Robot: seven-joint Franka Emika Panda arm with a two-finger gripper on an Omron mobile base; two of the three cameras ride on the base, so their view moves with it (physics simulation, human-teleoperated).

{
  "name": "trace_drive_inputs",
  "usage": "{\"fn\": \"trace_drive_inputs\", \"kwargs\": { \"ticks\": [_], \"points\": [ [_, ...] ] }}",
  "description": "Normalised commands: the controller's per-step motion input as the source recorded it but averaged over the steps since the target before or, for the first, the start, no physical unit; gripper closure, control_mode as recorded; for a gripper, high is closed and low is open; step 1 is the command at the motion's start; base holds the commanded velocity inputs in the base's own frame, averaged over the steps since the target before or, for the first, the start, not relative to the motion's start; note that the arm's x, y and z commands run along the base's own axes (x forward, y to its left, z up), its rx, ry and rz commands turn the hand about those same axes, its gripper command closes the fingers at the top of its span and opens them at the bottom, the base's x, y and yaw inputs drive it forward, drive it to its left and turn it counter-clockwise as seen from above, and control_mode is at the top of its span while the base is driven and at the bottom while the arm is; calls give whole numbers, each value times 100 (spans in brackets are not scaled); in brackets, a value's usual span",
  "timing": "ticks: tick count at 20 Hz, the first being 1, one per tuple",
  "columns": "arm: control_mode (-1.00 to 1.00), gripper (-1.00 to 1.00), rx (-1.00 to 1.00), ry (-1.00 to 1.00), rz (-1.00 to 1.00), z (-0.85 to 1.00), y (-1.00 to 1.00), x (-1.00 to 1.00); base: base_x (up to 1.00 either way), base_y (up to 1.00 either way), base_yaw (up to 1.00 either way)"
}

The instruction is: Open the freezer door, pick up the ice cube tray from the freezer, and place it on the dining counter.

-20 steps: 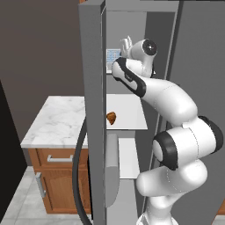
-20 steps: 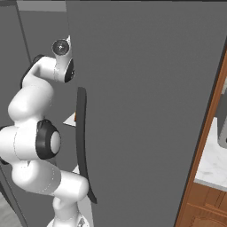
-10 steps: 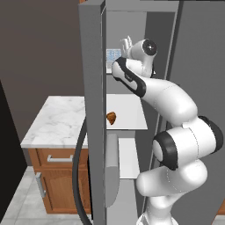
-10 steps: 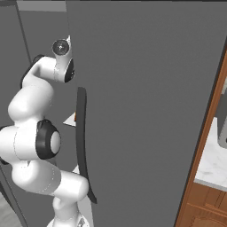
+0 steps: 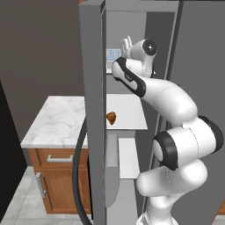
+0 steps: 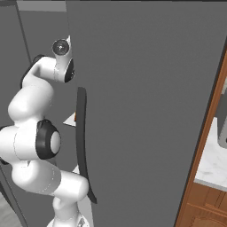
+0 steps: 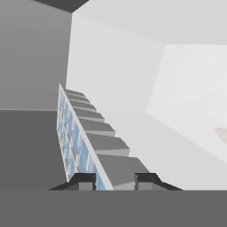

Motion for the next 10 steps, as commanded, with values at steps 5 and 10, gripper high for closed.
{"fn": "trace_drive_inputs", "kwargs": {
  "ticks": [5, 10],
  "points": [
    [-100, 100, 0, 0, 0, 0, 0, -2, 0, 0, 0],
    [-100, 100, 0, 0, 0, 12, 0, -21, 0, 0, 0]
  ]
}}
